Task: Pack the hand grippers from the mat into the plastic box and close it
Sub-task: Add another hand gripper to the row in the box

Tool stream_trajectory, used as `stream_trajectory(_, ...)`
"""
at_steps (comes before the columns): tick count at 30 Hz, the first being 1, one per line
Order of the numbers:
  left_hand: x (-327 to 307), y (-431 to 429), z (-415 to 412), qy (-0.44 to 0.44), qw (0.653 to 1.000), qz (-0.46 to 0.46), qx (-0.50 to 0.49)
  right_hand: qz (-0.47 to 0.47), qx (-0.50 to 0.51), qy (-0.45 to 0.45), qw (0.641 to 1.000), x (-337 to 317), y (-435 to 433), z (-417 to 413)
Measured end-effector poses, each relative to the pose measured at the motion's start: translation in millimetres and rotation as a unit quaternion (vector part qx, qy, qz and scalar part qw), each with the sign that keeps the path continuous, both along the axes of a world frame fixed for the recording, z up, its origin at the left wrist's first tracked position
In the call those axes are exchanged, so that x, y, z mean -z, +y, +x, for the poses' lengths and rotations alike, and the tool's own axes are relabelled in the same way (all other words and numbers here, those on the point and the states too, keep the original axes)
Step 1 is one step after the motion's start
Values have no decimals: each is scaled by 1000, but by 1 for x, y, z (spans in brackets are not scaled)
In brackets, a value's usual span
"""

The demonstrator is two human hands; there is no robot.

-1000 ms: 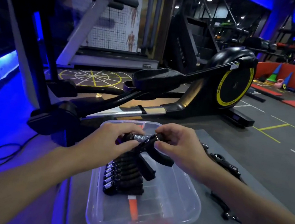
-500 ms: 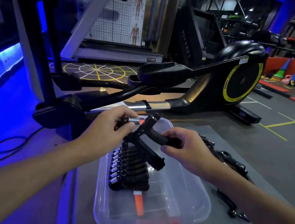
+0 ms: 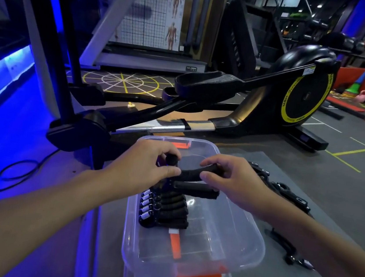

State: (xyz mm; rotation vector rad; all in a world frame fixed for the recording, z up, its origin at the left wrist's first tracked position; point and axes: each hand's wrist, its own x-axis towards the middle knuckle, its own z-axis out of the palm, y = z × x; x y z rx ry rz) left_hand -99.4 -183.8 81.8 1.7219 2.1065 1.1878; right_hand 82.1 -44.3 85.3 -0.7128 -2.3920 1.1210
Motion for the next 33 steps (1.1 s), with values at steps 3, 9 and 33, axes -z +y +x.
stream_trajectory(3, 5, 1, -1, 1, 1000, -12, -2, 3, 4, 5, 1000, 3, 0, 2)
stream_trajectory(9, 12, 3, -4, 8, 1000, -23, -4, -53, 21, 60, 997, 11, -5, -1)
stream_trajectory(33, 69, -14, -53, 237, 958, -159, 12, -45, 47, -113, 991, 103, 6, -33)
